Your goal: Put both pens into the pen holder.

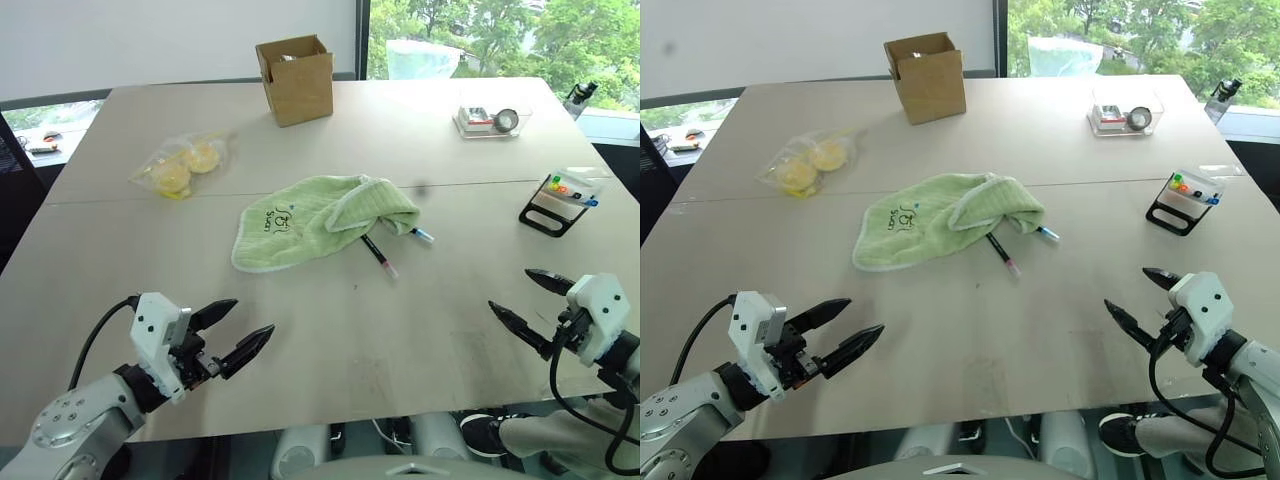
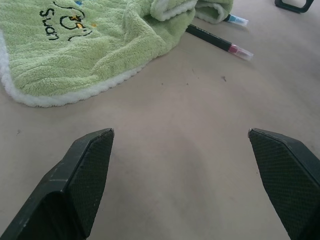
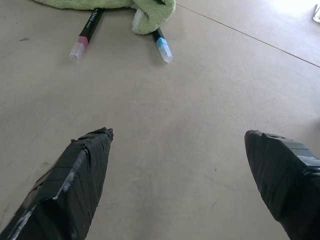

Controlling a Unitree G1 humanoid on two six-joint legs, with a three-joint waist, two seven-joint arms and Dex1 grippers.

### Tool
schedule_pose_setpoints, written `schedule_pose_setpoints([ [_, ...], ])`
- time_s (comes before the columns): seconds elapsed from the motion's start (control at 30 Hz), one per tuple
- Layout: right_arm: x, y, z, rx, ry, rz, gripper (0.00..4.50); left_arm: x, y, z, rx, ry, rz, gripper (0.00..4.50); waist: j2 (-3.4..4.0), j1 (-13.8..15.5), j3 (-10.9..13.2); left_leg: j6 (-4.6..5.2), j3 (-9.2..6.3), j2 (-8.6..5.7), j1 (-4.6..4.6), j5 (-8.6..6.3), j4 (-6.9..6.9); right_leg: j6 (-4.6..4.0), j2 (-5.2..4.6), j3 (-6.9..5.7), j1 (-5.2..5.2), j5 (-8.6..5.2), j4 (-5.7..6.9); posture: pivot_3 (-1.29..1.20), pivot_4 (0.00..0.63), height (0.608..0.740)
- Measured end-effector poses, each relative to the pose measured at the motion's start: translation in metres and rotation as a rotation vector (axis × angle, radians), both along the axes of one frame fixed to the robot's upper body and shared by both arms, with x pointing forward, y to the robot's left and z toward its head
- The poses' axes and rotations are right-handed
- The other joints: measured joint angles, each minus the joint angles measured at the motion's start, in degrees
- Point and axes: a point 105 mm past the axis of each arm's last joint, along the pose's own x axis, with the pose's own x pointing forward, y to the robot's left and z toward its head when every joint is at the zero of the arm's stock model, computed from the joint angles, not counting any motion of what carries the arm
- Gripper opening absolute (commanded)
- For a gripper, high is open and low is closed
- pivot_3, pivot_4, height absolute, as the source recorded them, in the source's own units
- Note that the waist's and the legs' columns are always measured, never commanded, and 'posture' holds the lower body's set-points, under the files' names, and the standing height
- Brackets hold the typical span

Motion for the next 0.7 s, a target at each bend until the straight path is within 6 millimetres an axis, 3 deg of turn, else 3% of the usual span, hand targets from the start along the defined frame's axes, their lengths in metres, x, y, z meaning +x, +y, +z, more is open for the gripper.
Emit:
schedule_pose_setpoints([
  [0.1, -0.001, 0.001, 0.001, 0.008, -0.018, 0.004, 4.50, 0.010, -0.004, 0.004, -0.001, -0.028, -0.012, 4.48, 0.01, 0.23, 0.00, 0.00, -0.01, 0.00, 0.01, 0.00, 0.05, 0.00, 0.00, -0.05, 0.03, 0.00, 0.01, 0.00, 0.150, 0.740],
  [0.17, -0.001, 0.013, 0.005, 0.043, -0.063, 0.049, 4.50, 0.041, -0.014, 0.021, -0.002, -0.117, -0.007, 4.48, 0.09, 1.34, 0.01, 0.07, -0.11, 0.03, 0.01, -0.02, 0.17, 0.00, 0.08, -0.14, 0.10, 0.01, 0.07, 0.00, 0.150, 0.740],
  [0.27, -0.007, 0.033, 0.015, 0.056, -0.114, 0.151, 4.50, 0.065, -0.024, 0.039, 0.006, -0.179, 0.019, 4.48, 0.11, 1.38, -0.04, 0.04, -0.09, 0.07, 0.10, 0.01, 0.30, 0.09, 0.10, -0.11, 0.25, 0.06, 0.06, 0.00, 0.150, 0.740],
  [0.3, -0.013, 0.041, 0.017, 0.068, -0.117, 0.204, 4.50, 0.082, -0.028, 0.043, 0.018, -0.152, 0.050, 4.48, 0.08, 1.46, -0.05, 0.05, -0.09, 0.07, 0.18, 0.00, 0.38, 0.13, 0.11, -0.11, 0.39, 0.09, 0.06, 0.00, 0.150, 0.740],
  [0.43, -0.026, 0.059, 0.021, 0.077, -0.127, 0.314, 4.50, 0.119, -0.040, 0.049, 0.029, -0.057, 0.090, 4.48, 0.03, 1.82, -0.04, 0.06, -0.25, 0.05, 0.20, 0.00, 0.58, 0.33, 0.29, -0.11, 0.57, 0.20, 0.08, 0.00, 0.150, 0.740],
  [0.7, -0.040, 0.082, 0.044, 0.117, -0.209, 0.405, 4.50, 0.211, -0.111, 0.051, 0.024, 0.102, 0.071, 4.48, -0.15, 1.40, -0.01, 0.16, -0.30, 0.01, 0.21, 0.01, 0.82, 0.46, 0.32, -0.06, 0.78, 0.28, 0.14, 0.00, 0.150, 0.740],
])
